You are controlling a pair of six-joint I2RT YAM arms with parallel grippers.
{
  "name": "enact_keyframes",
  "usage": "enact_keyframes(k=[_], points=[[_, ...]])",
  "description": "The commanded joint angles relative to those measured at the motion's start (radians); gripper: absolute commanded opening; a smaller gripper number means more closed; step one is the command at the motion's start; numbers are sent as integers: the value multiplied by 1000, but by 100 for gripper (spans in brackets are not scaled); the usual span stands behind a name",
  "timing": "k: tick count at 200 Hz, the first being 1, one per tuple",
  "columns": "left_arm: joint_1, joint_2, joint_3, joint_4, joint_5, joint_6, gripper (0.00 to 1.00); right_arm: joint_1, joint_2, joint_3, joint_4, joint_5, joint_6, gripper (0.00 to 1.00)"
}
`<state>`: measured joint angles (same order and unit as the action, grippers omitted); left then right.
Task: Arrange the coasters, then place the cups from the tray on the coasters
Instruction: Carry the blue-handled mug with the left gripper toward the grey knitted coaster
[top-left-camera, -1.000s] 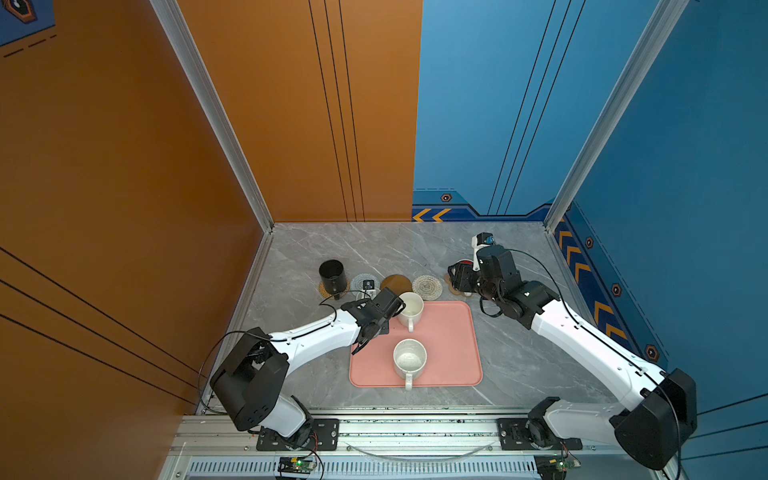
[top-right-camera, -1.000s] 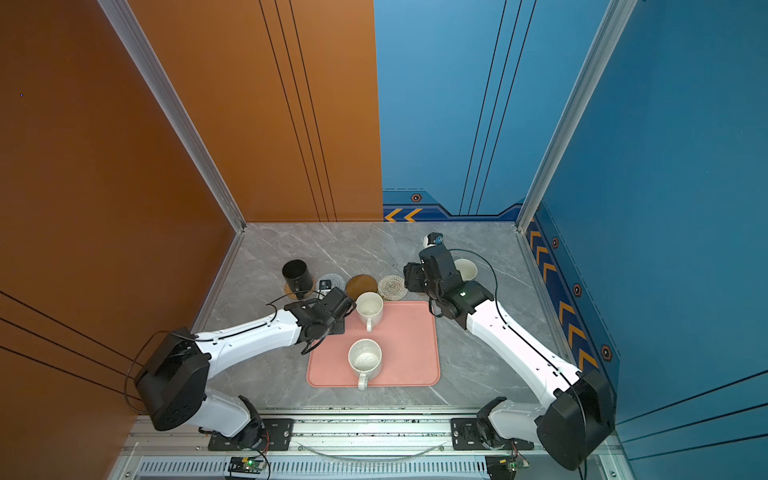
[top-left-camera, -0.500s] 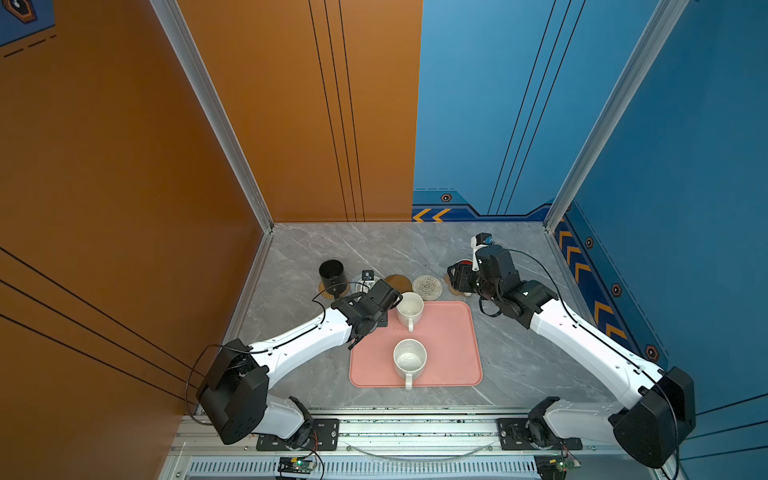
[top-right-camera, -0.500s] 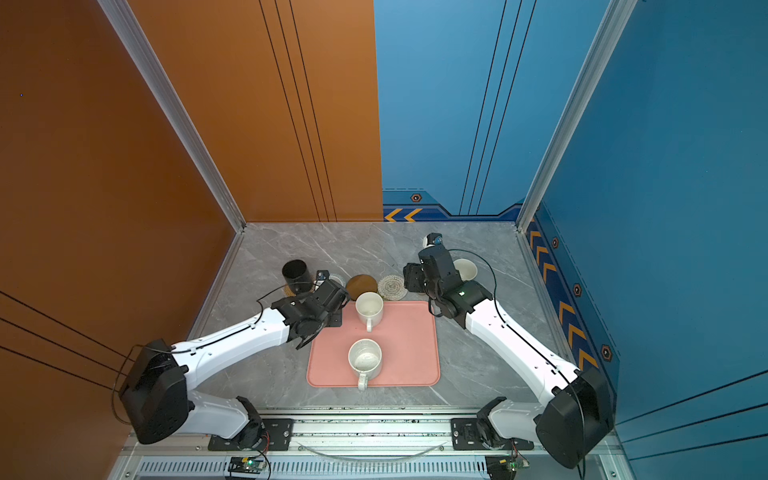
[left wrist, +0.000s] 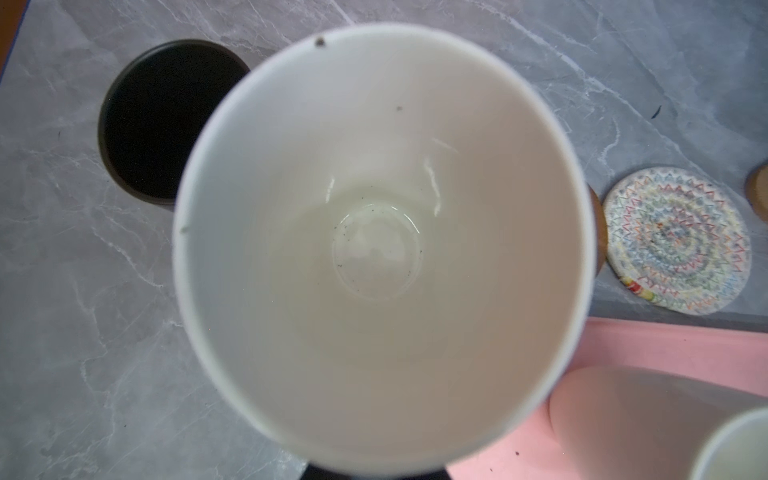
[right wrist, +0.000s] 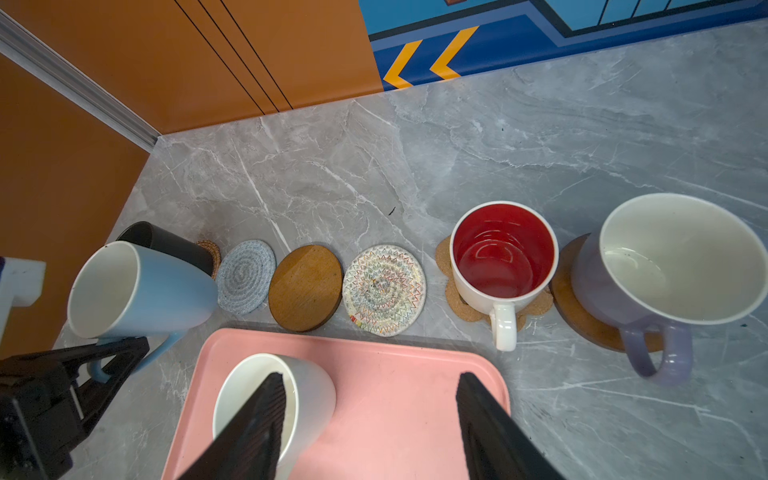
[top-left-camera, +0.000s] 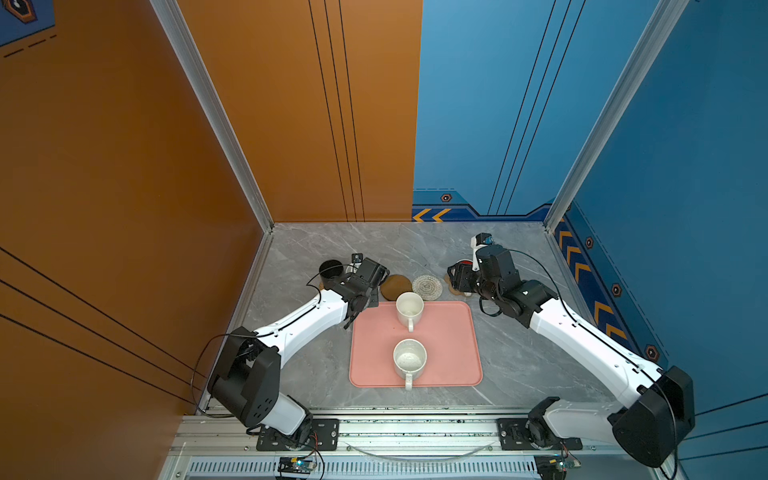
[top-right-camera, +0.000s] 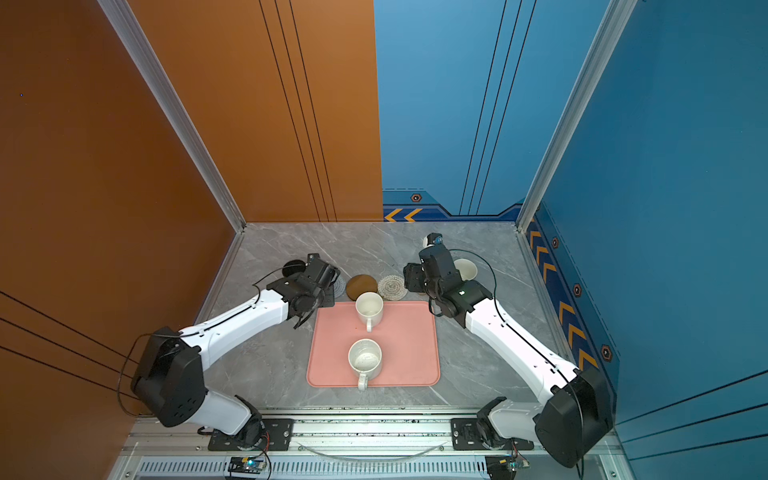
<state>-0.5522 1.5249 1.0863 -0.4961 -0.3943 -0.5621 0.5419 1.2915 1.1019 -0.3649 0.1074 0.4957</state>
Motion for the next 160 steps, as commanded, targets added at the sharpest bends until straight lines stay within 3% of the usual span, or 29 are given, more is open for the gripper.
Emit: enact_keyframes(k=[1,160], points=[[19,15,44,89,42,35,0,-7,10,-5,10,-2,1,64],[77,179,116,121,96,68,0,-9,31,-2,5,-4,-3,64]])
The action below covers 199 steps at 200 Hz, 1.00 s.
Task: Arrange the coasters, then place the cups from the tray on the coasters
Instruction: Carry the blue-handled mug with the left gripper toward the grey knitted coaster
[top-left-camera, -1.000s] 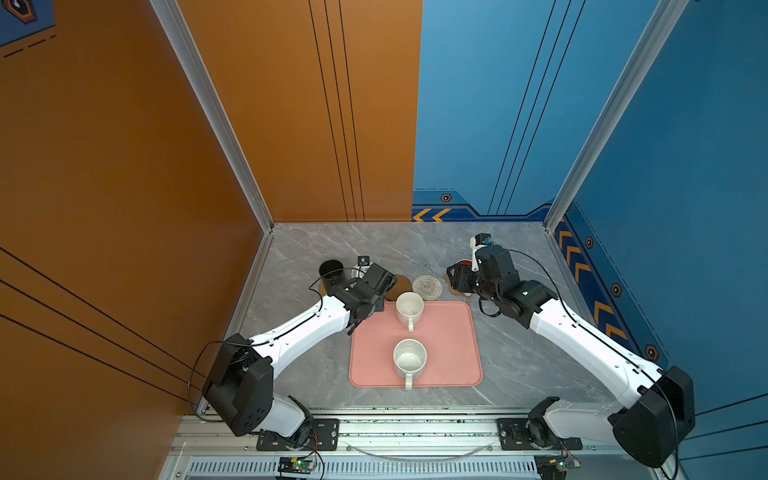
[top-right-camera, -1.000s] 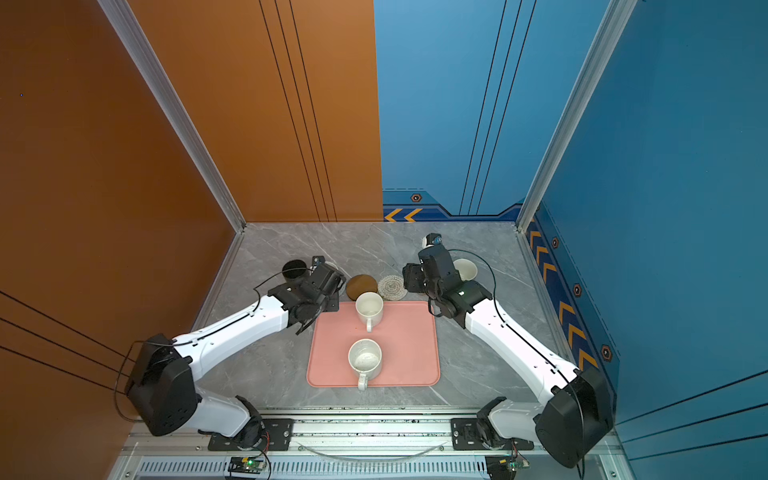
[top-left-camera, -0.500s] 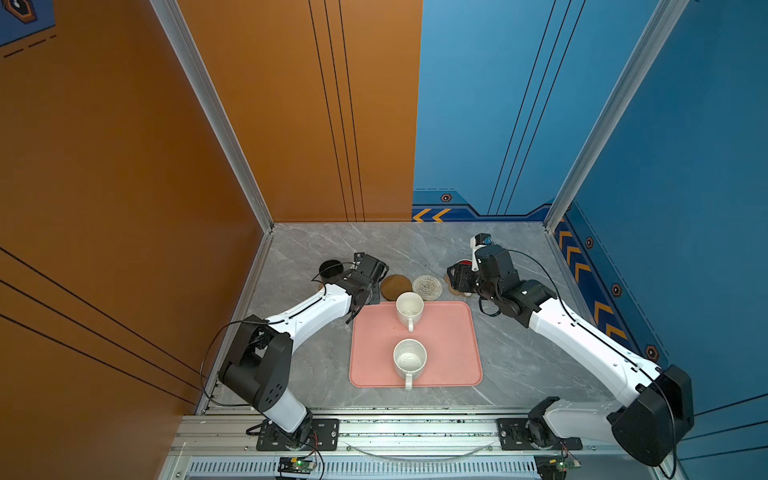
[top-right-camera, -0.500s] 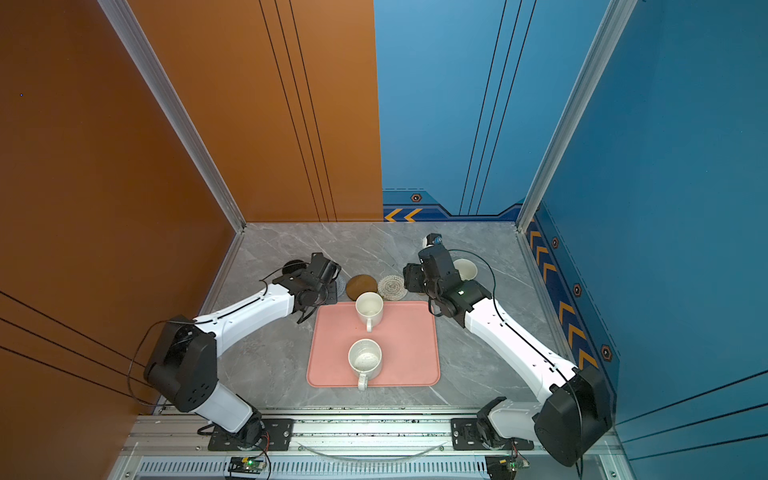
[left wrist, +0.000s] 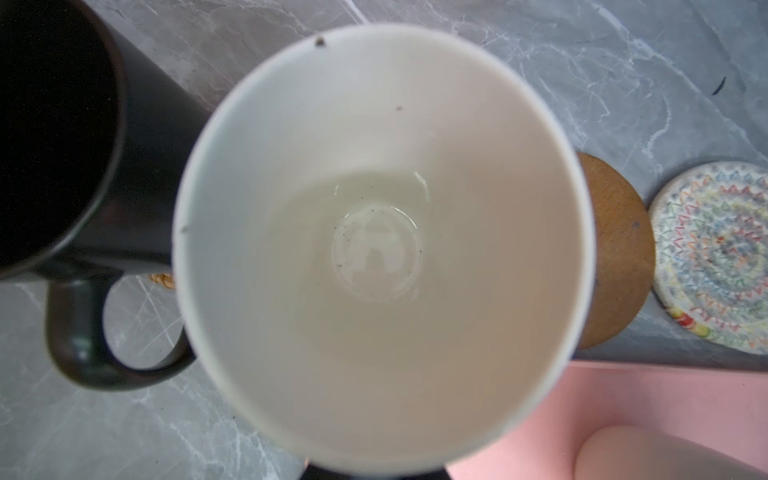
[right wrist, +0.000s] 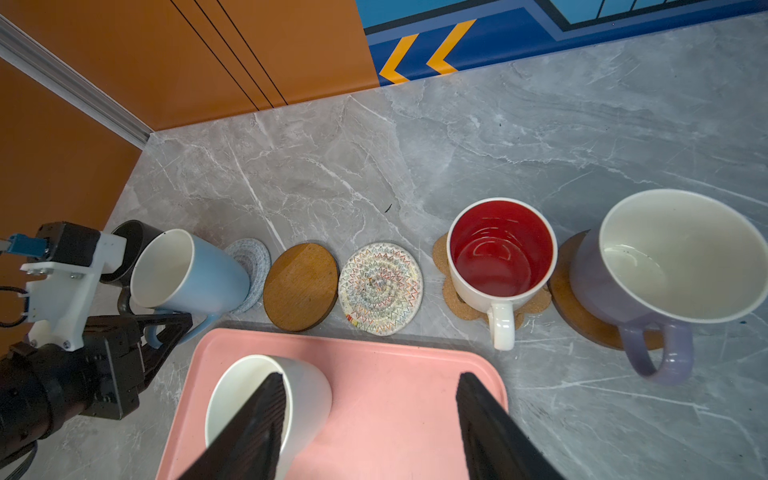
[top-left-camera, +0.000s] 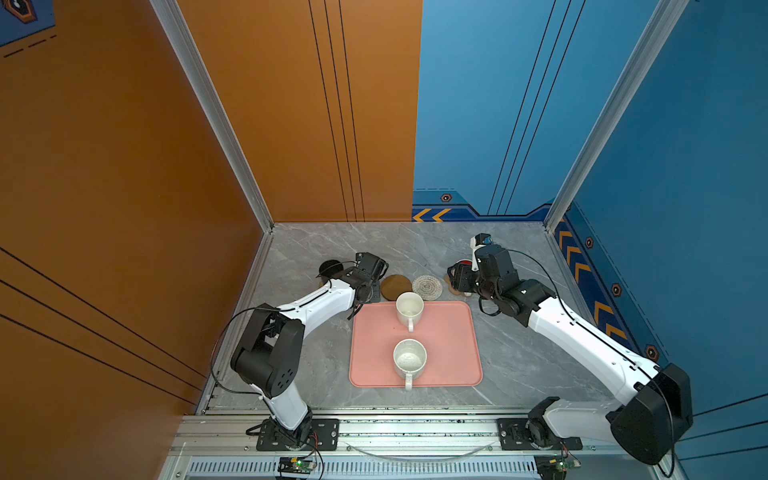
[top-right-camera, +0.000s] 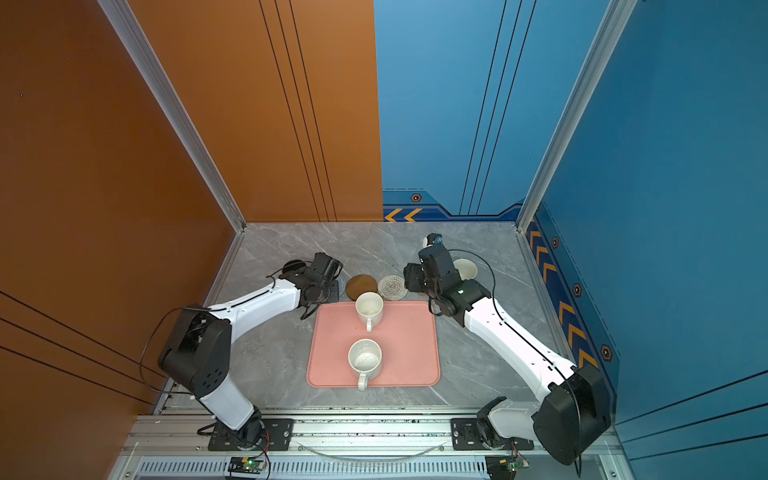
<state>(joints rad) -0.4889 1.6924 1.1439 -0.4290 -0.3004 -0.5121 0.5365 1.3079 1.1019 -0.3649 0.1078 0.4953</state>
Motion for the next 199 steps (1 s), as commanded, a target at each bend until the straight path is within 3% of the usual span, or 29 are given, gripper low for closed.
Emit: enact_keyframes(k=[1,186,199], points=[[14,12,58,54,2,18,0,-4,14,-2,5,-4,-2,64],[31,50,52,59,5,15,0,-10,18,-2,2,-12,-3,64],[32,52,50,58,12,15,5,-10,19,-2,1,-12,-4,64]])
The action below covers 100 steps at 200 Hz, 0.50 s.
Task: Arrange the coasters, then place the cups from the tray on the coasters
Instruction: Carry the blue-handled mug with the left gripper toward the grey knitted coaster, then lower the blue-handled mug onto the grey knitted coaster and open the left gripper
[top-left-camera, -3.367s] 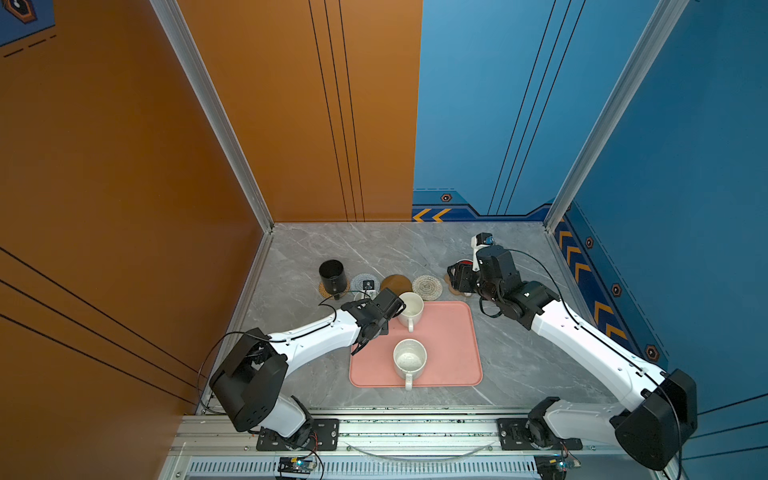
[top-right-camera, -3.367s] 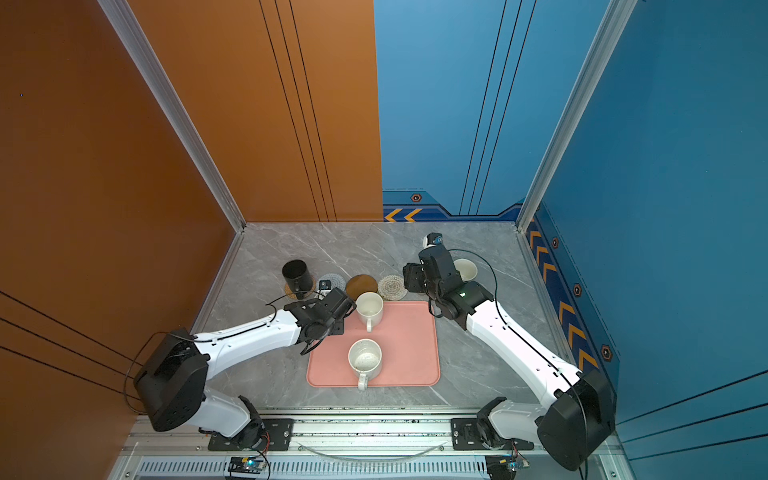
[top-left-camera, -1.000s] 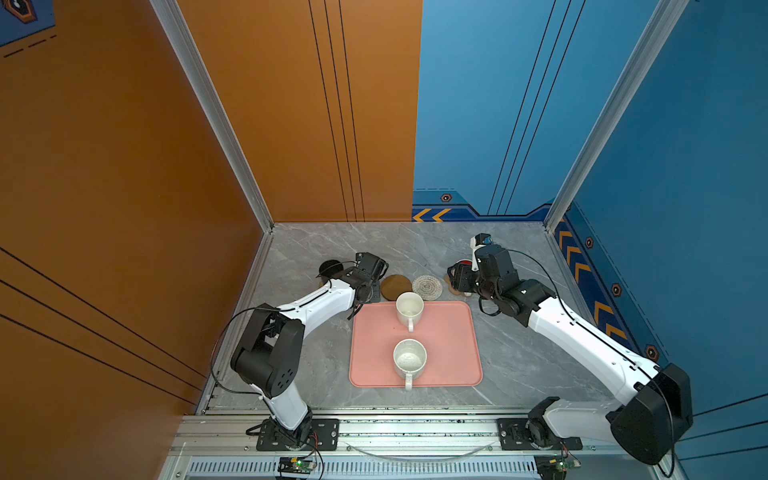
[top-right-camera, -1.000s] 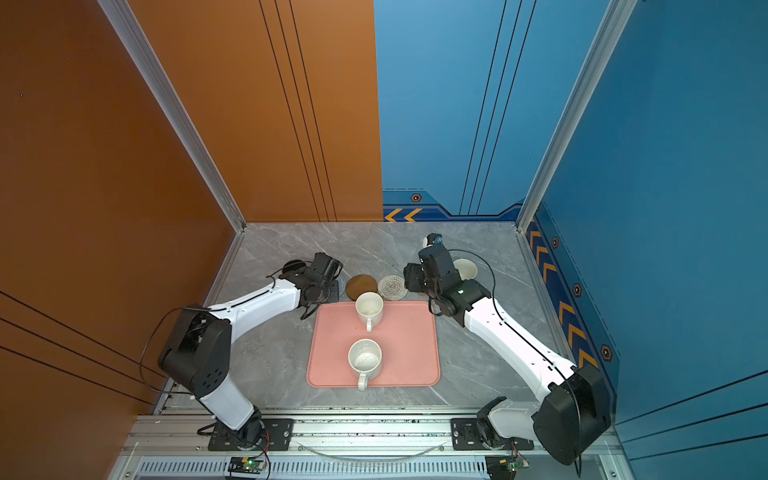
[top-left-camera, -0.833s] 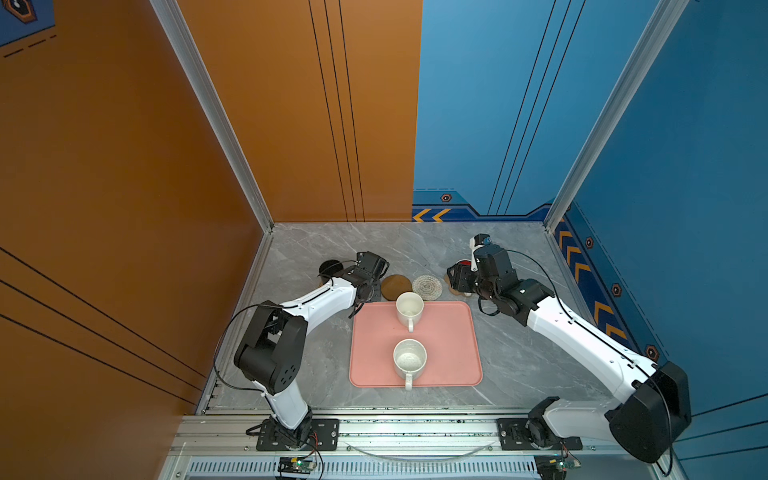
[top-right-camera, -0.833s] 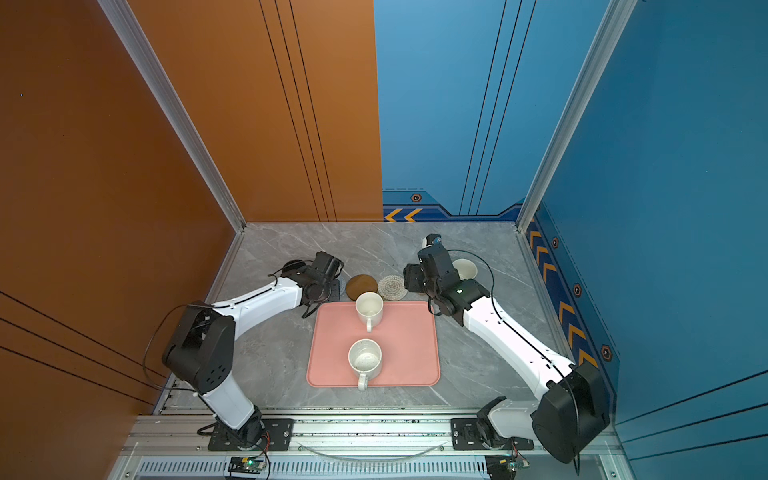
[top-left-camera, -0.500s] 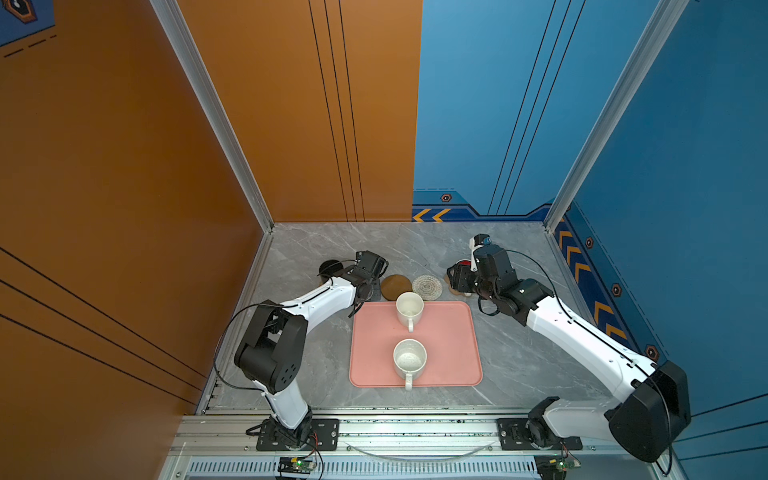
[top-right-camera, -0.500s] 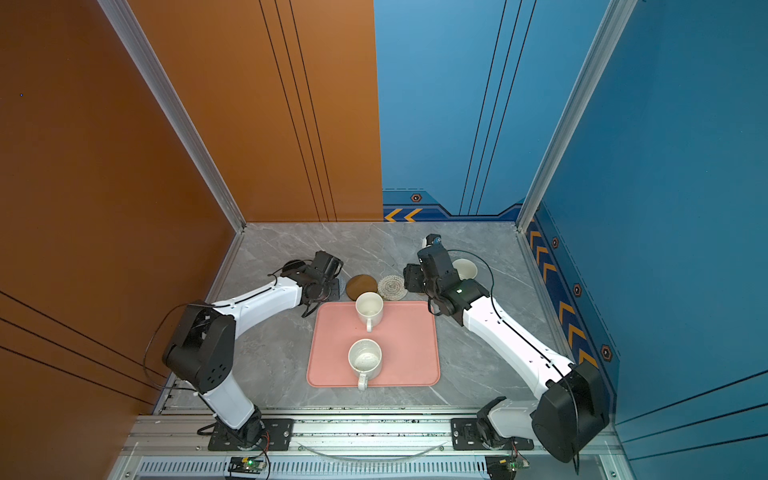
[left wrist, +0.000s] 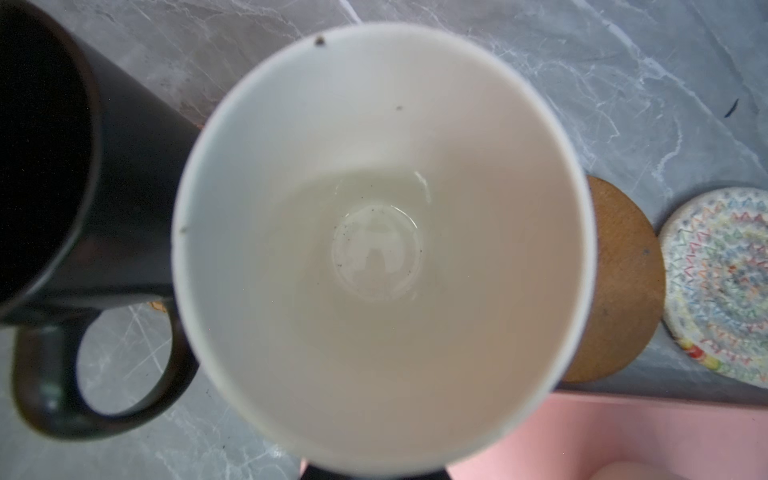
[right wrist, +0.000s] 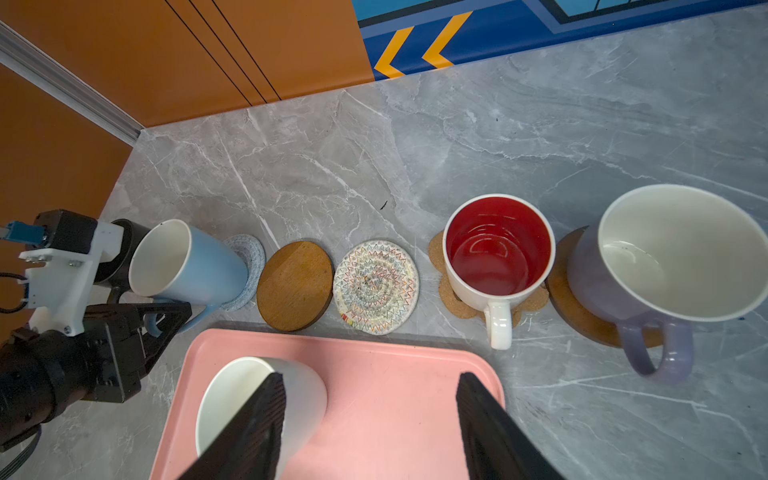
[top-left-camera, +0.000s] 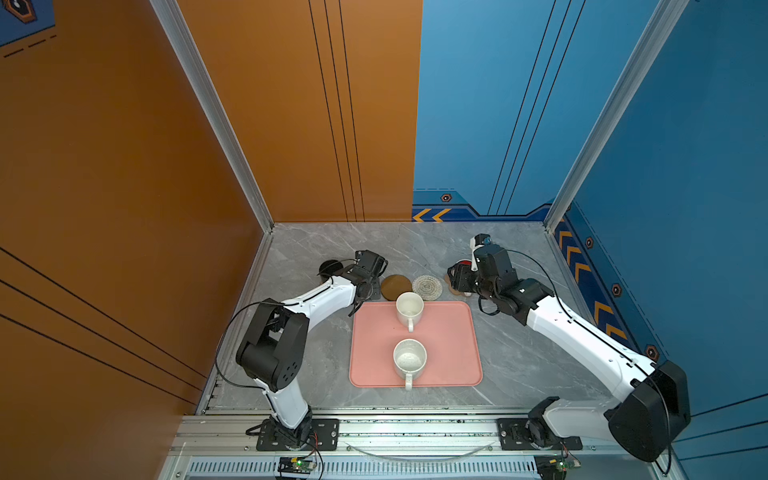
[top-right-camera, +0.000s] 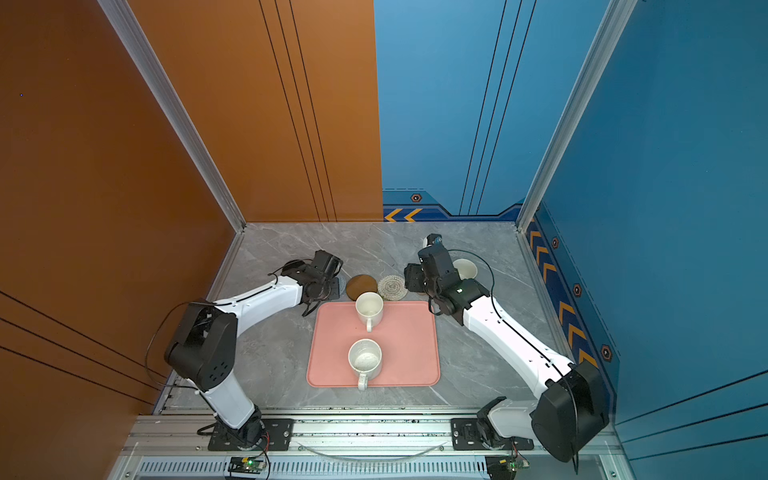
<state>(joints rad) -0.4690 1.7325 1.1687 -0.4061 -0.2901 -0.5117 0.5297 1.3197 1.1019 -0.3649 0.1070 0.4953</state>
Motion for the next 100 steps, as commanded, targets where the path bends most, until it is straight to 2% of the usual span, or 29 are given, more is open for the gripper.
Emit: enact_keyframes(k=[1,15,46,79,100], points=[[12,12,25,35,2,15,5,-4,7,-2,1,-11,-3,64],[12,14,25,31,9,14,13,-4,6,-2,1,-10,-3,64],[12,12,26,15,9,16,23,-5,5,-2,0,-12,-3,64],[10,-9,11,12,-5,19,48,-5,5,-2,1,-14,-4,64],[10,-26,4,9,-11,21,51,-5,7,-2,0,-15,-4,64]])
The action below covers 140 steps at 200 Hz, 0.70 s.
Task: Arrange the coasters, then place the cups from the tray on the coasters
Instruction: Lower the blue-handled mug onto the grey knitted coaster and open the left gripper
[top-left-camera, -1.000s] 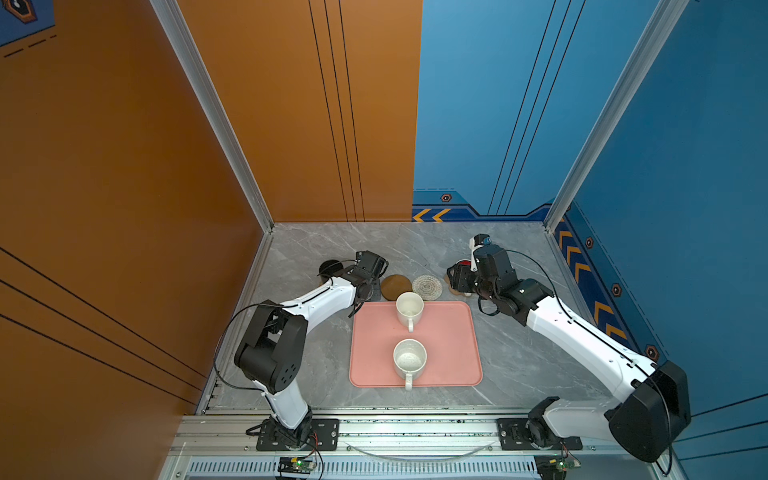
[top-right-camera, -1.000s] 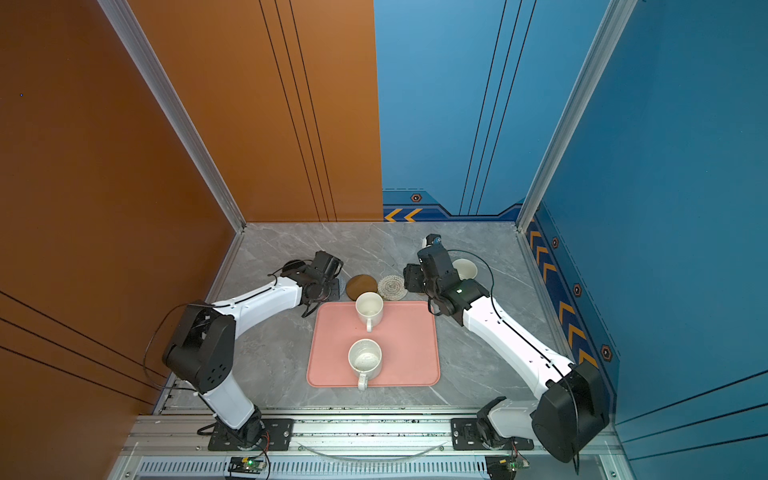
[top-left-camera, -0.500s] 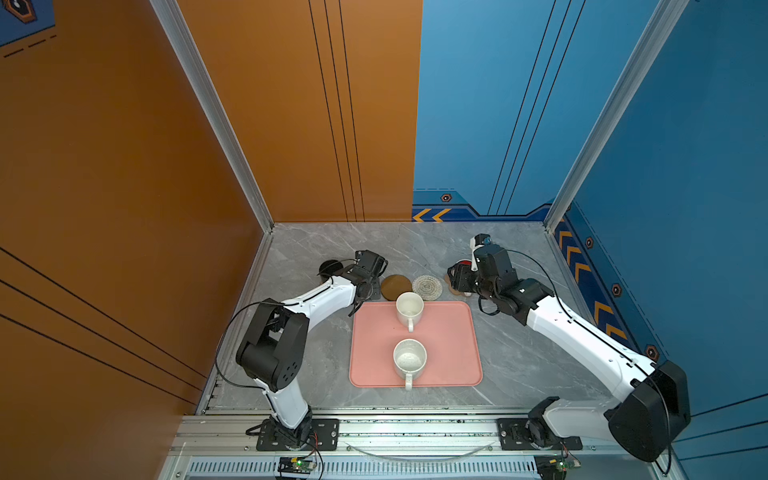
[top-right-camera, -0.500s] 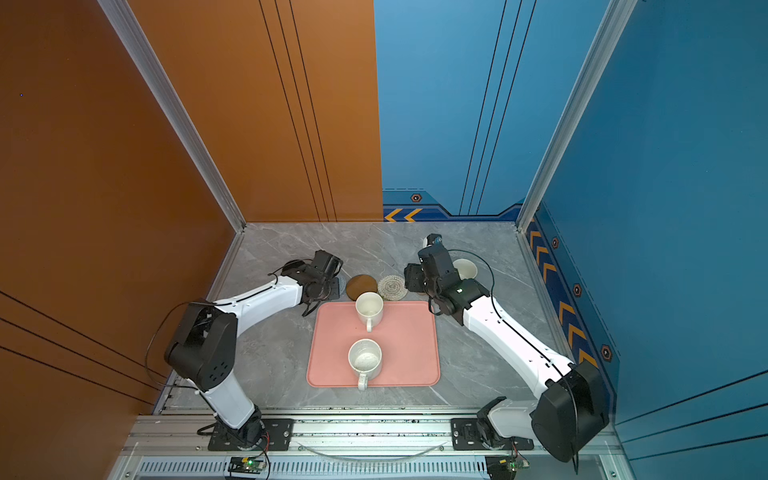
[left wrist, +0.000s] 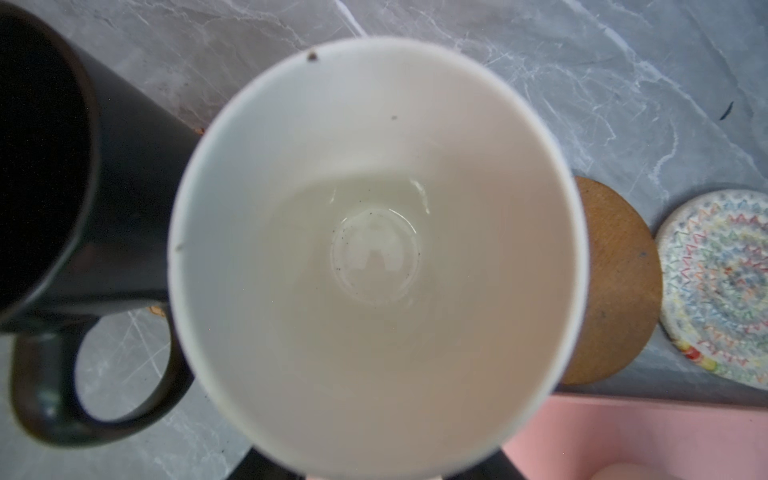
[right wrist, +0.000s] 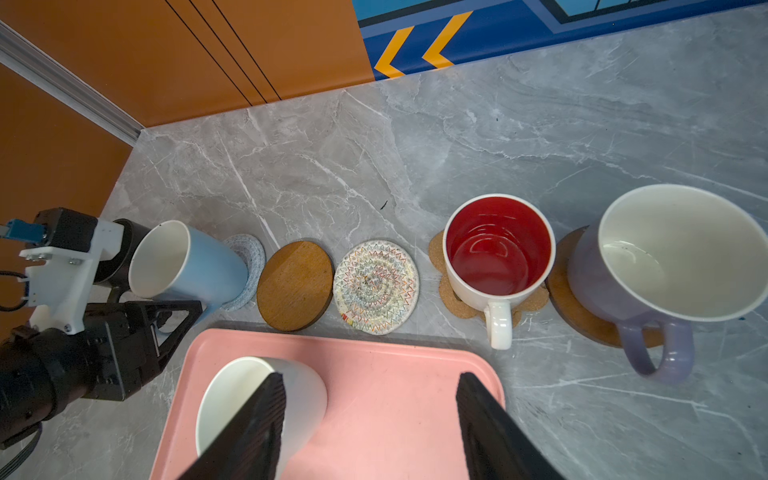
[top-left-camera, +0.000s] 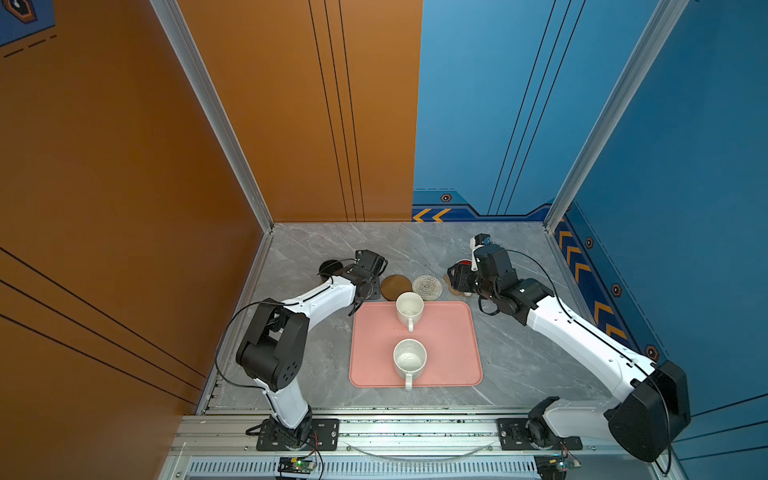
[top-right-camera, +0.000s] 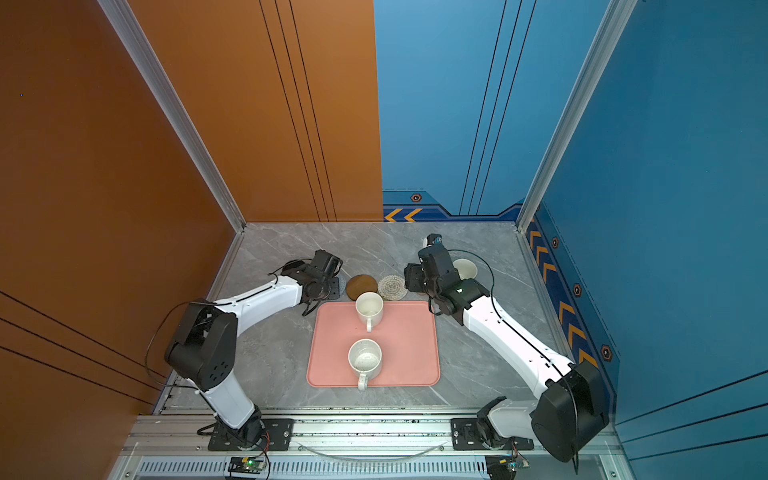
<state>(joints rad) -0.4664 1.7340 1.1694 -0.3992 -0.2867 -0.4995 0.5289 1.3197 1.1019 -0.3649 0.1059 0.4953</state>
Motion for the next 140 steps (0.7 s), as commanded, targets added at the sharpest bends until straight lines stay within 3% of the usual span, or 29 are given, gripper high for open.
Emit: enact_keyframes(k=[1,54,140], points=[[8,-27,2,1,-15,9,51,-4,7,-1,1,-14,-4,64],[-1,-99,-2,-16,-21,16,59,-4,16,3,5,-25,-3,64],[-94,-308,-50,-29,-63,8,61,-4,18,4,9,-37,-2,64]])
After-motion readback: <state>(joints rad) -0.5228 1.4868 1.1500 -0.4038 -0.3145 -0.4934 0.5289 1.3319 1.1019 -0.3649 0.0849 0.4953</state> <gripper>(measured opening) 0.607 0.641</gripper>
